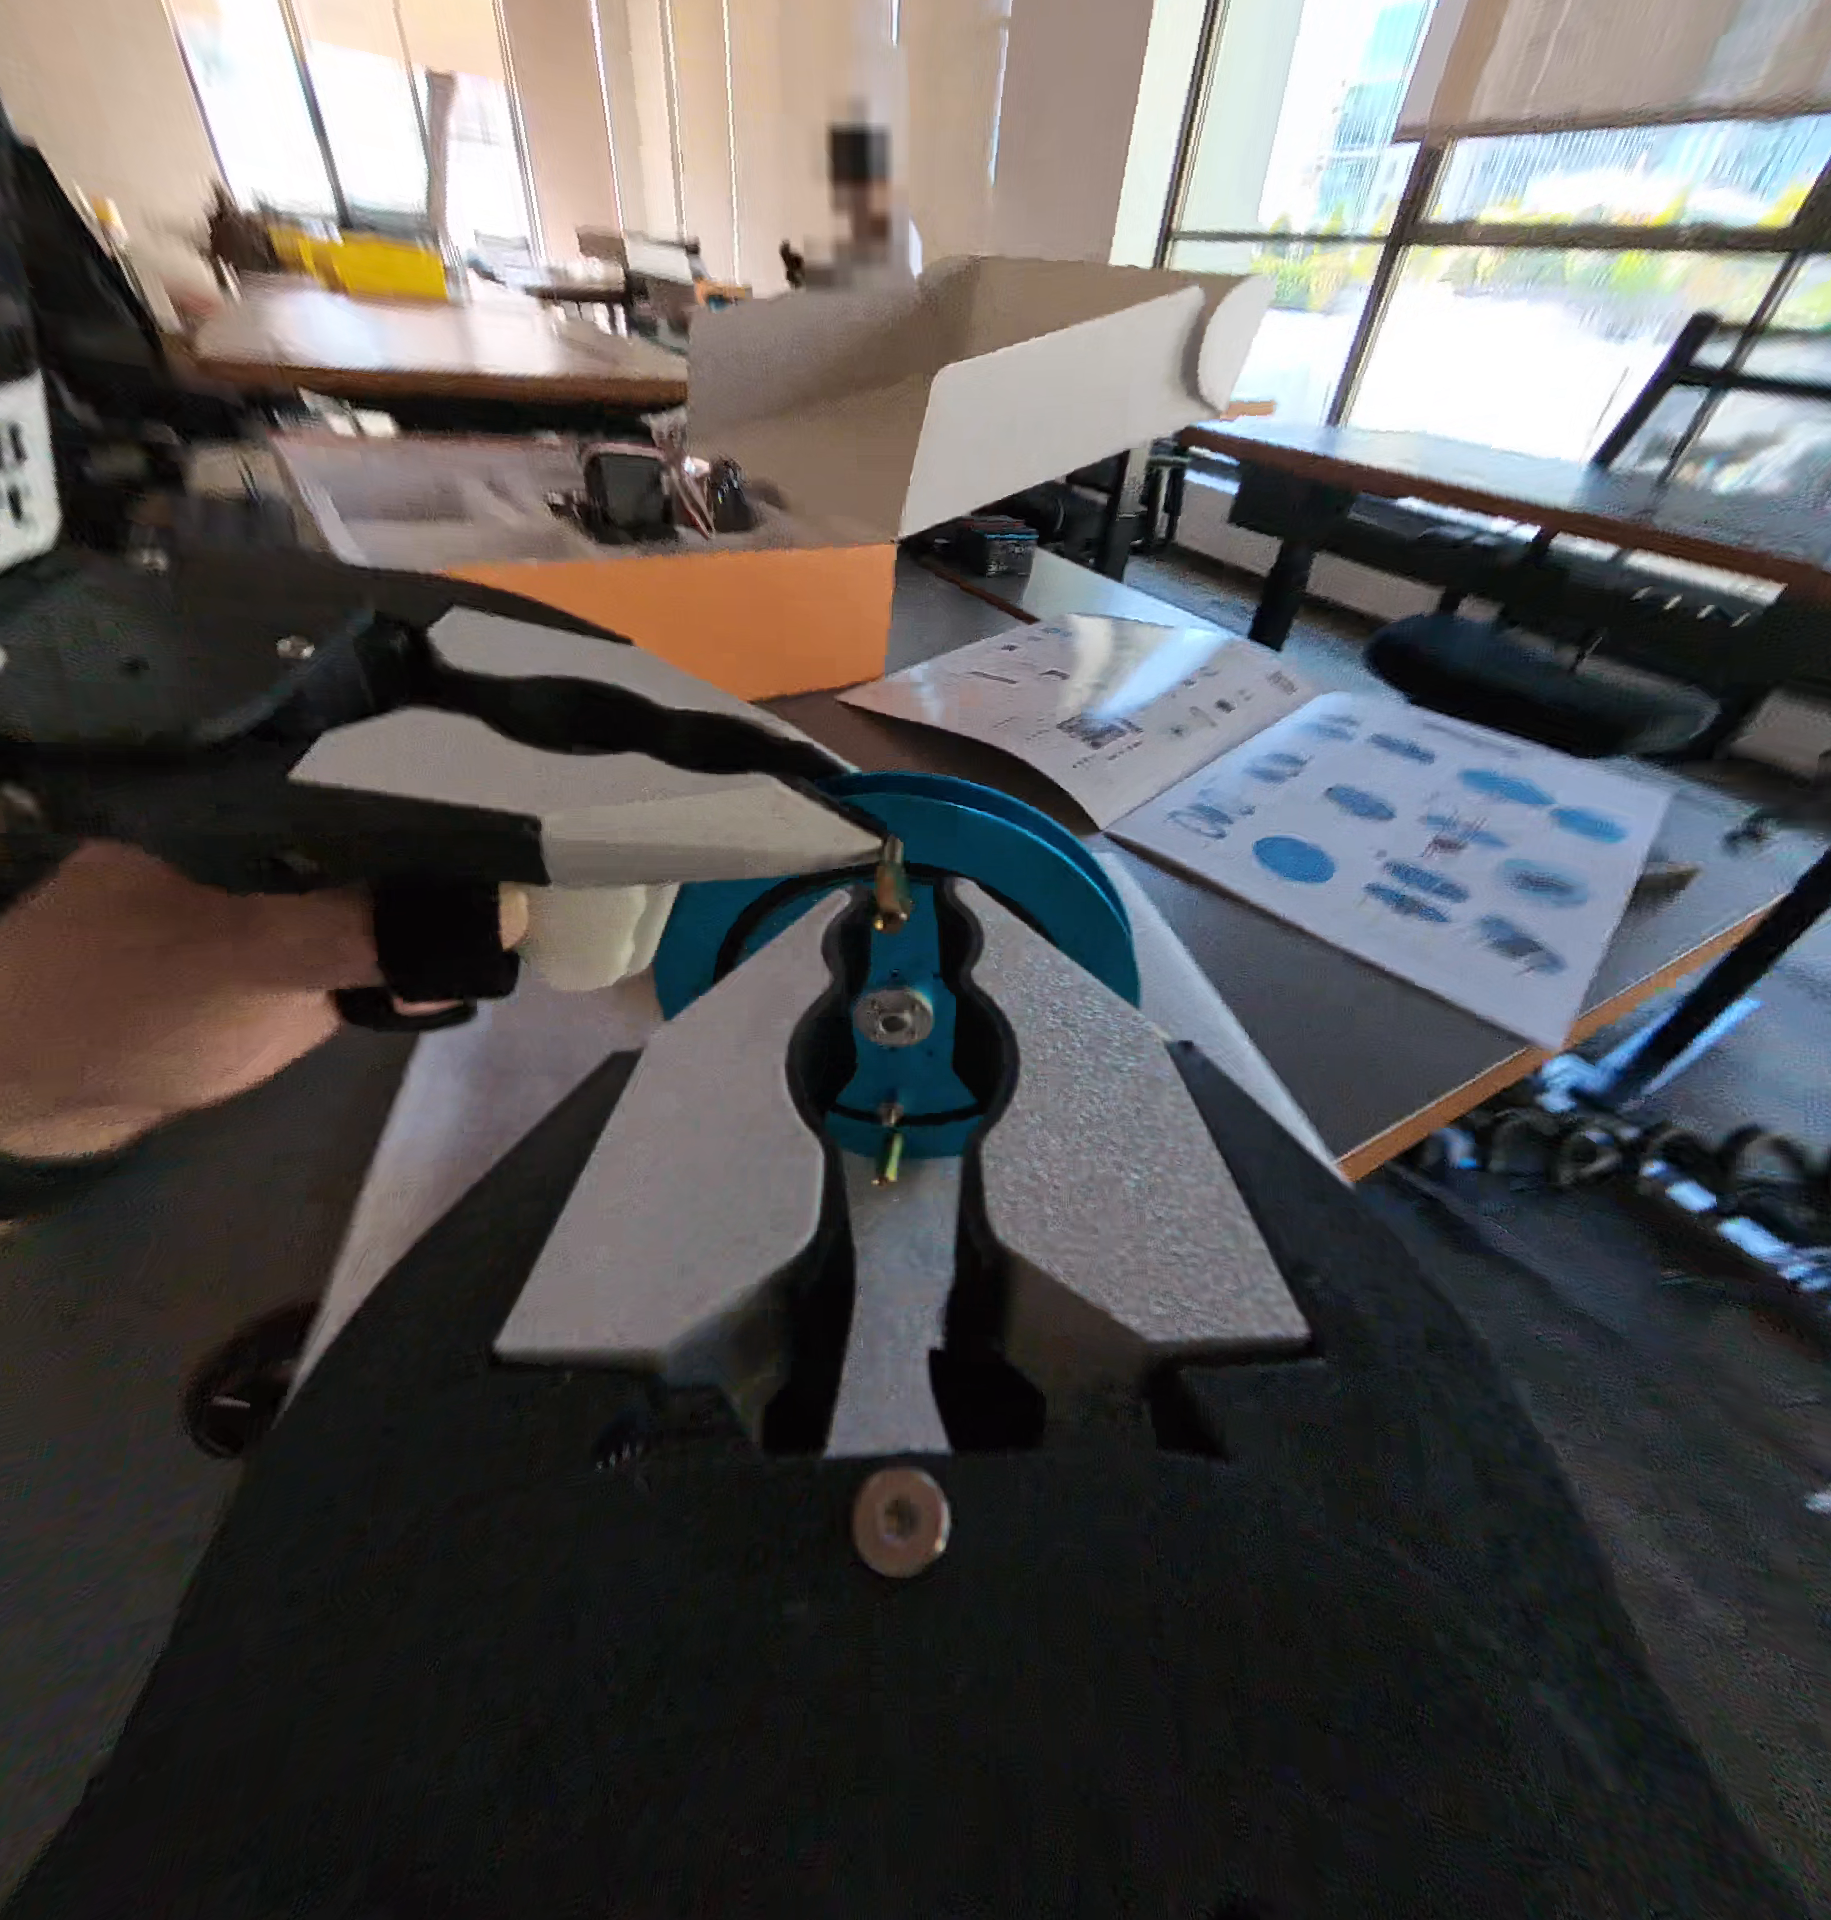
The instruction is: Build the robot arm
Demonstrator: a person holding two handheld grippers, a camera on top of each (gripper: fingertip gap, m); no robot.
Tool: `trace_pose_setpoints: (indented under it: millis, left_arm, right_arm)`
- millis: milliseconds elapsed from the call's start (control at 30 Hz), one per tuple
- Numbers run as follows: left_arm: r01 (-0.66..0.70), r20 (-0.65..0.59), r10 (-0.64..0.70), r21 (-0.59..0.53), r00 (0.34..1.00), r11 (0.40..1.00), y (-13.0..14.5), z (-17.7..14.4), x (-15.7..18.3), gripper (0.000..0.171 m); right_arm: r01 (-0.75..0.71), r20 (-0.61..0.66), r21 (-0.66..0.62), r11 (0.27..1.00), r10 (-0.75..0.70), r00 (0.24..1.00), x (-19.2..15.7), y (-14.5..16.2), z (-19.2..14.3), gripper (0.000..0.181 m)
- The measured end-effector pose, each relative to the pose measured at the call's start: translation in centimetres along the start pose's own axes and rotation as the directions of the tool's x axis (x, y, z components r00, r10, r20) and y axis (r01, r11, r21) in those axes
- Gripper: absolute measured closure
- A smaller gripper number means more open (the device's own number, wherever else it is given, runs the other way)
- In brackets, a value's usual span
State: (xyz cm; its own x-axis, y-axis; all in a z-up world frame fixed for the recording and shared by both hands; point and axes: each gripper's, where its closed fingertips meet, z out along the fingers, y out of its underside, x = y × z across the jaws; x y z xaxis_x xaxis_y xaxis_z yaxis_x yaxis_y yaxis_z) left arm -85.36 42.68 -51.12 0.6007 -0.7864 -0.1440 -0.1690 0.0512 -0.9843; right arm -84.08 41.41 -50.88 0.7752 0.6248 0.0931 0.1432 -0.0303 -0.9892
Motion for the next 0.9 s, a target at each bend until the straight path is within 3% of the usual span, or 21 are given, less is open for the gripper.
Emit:
trace_pose_setpoints:
  millis: [33, 100, 200, 233, 300, 333, 367, 400, 433, 500, 533, 567, 633, 767, 900]
  left_arm:
    - [0.001, 0.002, -0.001, 0.000, 1.000, 1.000, 0.0, 0.0, 0.0, 0.160]
    - [-0.002, 0.015, 0.002, 0.001, 1.000, 1.000, 0.0, 0.0, -0.2, 0.160]
    - [0.000, 0.028, 0.000, 0.007, 1.000, 1.000, 0.0, 0.0, -0.4, 0.160]
    - [-0.004, 0.032, 0.004, 0.009, 0.999, 1.000, 0.0, 0.0, -0.4, 0.160]
    - [-0.013, 0.036, 0.012, 0.014, 0.999, 1.000, 0.0, 0.0, -0.4, 0.160]
    - [-0.015, 0.039, 0.014, 0.017, 0.999, 1.000, 0.0, 0.0, -0.4, 0.160]
    - [-0.018, 0.041, 0.018, 0.020, 0.999, 1.000, 0.0, -0.1, -0.4, 0.160]
    - [-0.024, 0.042, 0.023, 0.023, 0.999, 0.999, 0.0, -0.1, -0.3, 0.160]
    - [-0.030, 0.042, 0.029, 0.025, 0.999, 0.999, 0.0, -0.1, -0.2, 0.160]
    - [-0.032, 0.037, 0.031, 0.033, 0.999, 0.999, 0.0, -0.2, -0.1, 0.160]
    - [-0.033, 0.037, 0.031, 0.037, 0.999, 0.999, 0.0, -0.3, -0.1, 0.161]
    - [-0.035, 0.038, 0.033, 0.039, 0.999, 0.999, 0.0, -0.3, -0.1, 0.161]
    - [-0.039, 0.033, 0.038, 0.045, 0.999, 0.998, 0.0, -0.3, 0.0, 0.161]
    - [-0.055, 0.033, 0.053, 0.055, 0.998, 0.997, 0.0, -0.5, 0.2, 0.161]
    - [-0.026, 0.016, 0.025, 0.067, 1.000, 0.997, 0.0, -0.6, 0.1, 0.161]
  right_arm:
    - [0.053, -0.005, -0.021, 0.998, -0.053, 0.999, -0.3, 0.0, 0.2, 0.177]
    - [0.025, -0.020, -0.033, 0.999, -0.026, 0.999, -0.2, 0.0, 0.4, 0.177]
    - [-0.256, 0.041, -0.018, 0.967, 0.256, 0.966, -0.2, 0.0, 0.6, 0.178]
    - [-0.428, 0.090, -0.010, 0.904, 0.427, 0.900, -0.2, 0.0, 0.6, 0.178]
    - [-0.761, 0.233, -0.046, 0.647, 0.748, 0.622, -0.1, -0.1, 0.6, 0.179]
    - [-0.849, 0.297, -0.087, 0.521, 0.827, 0.477, 0.0, 0.0, 0.6, 0.179]
    - [-0.879, 0.336, -0.113, 0.463, 0.851, 0.405, 0.0, 0.0, 0.6, 0.178]
    - [-0.859, 0.343, -0.099, 0.503, 0.827, 0.445, -0.1, 0.0, 0.5, 0.178]
    - [-0.785, 0.317, -0.057, 0.617, 0.757, 0.572, -0.1, 0.0, 0.4, 0.178]
    - [-0.479, 0.181, 0.018, 0.877, 0.469, 0.865, -0.1, -0.1, 0.3, 0.174]
    - [-0.296, 0.077, 0.028, 0.955, 0.293, 0.953, 0.4, 0.0, 0.3, 0.166]
    - [-0.138, 0.023, 0.018, 0.990, 0.137, 0.990, 0.2, -0.3, 0.3, 0.166]
    - [0.035, 0.001, -0.034, 0.999, -0.035, 0.999, -0.7, -0.5, 0.5, 0.181]
    - [0.160, -0.070, -0.116, 0.980, -0.169, 0.983, -0.6, -0.4, 1.2, 0.181]
    - [0.184, -0.099, -0.117, 0.976, -0.195, 0.976, -0.8, -1.0, 0.6, 0.165]
